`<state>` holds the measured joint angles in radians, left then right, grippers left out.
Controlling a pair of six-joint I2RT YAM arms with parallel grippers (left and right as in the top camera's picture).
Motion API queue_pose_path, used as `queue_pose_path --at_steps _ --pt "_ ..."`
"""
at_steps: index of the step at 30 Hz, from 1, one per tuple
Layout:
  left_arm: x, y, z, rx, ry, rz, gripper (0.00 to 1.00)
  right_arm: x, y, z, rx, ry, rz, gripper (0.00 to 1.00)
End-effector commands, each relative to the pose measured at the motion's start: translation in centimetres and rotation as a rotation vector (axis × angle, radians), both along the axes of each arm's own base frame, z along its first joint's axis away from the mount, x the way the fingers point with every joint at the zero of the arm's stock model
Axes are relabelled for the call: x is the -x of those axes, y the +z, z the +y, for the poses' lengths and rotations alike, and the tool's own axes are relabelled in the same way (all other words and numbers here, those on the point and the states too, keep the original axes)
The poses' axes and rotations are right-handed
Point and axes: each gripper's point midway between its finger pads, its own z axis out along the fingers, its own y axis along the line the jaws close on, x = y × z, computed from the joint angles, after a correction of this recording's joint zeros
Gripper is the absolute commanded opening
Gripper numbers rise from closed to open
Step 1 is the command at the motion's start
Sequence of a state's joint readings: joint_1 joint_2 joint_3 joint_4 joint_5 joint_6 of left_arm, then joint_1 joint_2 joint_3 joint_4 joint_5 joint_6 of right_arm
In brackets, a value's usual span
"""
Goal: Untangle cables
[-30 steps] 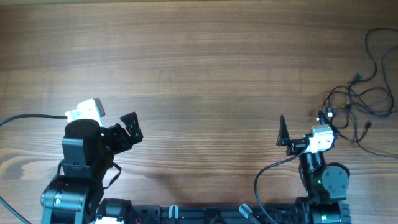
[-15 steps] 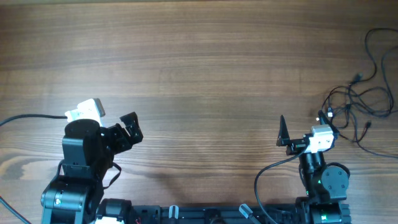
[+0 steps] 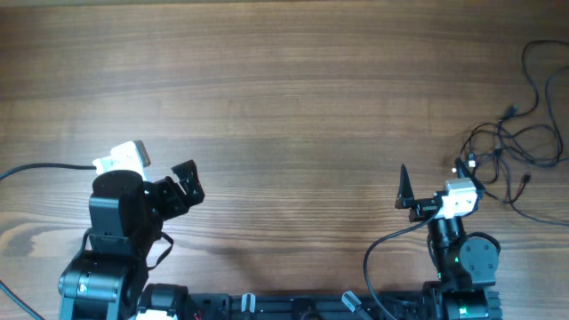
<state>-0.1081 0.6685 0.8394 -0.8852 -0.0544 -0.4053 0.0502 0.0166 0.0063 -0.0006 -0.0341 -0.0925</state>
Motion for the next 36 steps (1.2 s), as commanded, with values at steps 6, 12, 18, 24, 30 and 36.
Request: queue_pose_path --at_steps 6,12,18,24,30,36 --pt "1.0 -1.5 0.2 -0.075 -0.067 -0.005 1.00 0.1 0.3 0.2 0.010 0.014 -0.014 1.00" --pt "0.6 -3.5 0.5 -0.059 -0.050 -0.198 1.00 0.1 0.3 0.2 0.010 0.014 -0.014 1.00" --pt "-0.5 -3.8 -0.4 -0.039 -0.115 -0.453 1.00 0.1 0.3 0.2 0.010 0.014 -0.014 1.00" --pt "-1.2 -2.5 -1.1 -0.069 -0.164 -0.671 1.00 0.1 0.3 0.2 0.010 0.014 -0.014 1.00" --pt "-1.0 -1.9 -2.5 -0.152 -0.273 -0.800 1.00 0.1 0.3 0.2 0.010 0.014 -0.014 1.00" --pt "-1.0 -1.3 -3.1 -0.223 -0.317 -0.868 0.99 0.1 0.3 0.2 0.010 0.014 -0.014 1.00"
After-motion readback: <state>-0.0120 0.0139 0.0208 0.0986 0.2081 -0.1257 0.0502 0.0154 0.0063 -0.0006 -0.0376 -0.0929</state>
